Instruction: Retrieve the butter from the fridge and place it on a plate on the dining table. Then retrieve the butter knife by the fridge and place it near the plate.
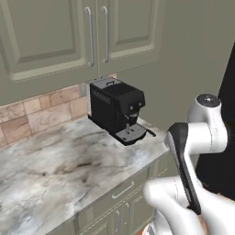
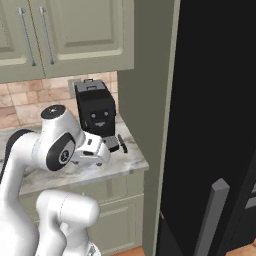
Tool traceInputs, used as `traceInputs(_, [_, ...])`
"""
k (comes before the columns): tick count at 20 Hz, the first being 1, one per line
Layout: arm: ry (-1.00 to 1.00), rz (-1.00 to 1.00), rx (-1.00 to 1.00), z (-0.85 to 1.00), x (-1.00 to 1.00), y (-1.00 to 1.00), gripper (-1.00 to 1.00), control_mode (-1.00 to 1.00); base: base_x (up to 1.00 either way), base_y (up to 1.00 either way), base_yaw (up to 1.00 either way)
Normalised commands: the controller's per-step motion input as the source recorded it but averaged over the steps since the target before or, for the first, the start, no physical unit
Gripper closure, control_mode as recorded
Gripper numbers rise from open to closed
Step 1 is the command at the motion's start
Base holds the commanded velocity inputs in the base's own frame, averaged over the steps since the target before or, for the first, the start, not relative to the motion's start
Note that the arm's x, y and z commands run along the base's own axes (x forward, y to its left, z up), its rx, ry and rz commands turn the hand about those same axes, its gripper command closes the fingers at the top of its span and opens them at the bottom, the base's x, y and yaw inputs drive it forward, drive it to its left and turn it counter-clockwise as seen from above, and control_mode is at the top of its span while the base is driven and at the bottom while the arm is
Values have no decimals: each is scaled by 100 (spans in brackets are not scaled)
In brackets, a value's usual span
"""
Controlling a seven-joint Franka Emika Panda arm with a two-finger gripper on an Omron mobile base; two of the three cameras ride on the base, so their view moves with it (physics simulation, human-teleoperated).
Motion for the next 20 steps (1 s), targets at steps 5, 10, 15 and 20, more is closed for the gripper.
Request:
traceInputs(5, [0,13,0,-3,67,-11,-100,-100,0,0,0])
traceInputs(10, [11,10,0,-15,70,0,-100,-100,0,0,0])
traceInputs(15, [19,13,-3,-44,64,0,-100,-100,0,0,0])
traceInputs(20, [10,15,-4,-49,57,0,-100,-100,0,0,0])
